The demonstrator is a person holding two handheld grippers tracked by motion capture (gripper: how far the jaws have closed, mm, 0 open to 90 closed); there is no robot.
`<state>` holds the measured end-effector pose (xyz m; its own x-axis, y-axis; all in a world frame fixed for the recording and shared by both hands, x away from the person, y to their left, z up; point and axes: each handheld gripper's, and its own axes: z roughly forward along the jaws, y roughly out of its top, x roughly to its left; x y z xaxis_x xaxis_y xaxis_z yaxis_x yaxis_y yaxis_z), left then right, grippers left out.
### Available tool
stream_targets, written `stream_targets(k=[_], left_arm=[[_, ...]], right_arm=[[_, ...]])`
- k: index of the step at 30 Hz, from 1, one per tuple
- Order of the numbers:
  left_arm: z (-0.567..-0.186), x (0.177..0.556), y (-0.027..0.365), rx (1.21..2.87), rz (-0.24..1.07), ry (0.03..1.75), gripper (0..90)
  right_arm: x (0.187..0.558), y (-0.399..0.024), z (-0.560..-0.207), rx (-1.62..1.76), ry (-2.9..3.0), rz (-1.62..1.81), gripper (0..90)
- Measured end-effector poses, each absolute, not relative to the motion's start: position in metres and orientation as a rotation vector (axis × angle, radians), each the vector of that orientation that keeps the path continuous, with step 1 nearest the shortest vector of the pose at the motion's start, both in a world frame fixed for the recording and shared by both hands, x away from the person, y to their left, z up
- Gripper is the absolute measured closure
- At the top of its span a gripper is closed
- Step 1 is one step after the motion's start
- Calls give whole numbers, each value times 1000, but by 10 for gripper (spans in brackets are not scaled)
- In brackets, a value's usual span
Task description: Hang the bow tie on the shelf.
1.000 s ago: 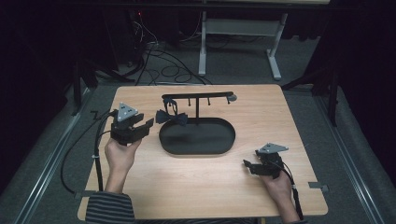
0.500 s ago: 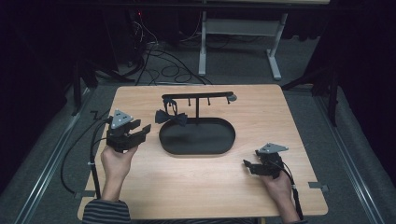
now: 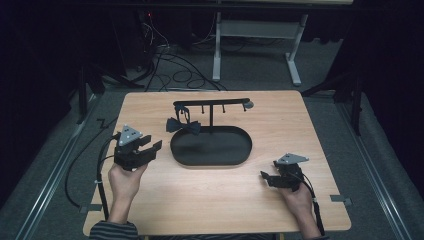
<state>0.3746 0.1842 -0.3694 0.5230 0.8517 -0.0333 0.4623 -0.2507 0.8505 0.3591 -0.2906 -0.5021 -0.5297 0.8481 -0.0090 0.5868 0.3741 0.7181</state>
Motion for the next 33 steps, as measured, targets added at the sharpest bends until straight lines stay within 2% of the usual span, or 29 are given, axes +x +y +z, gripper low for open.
stream_targets(k=[33], left_arm=[[-396, 352, 187, 1881, 496, 1094, 532]], right_arm=[[359, -291, -502, 1246, 2262, 952, 314]])
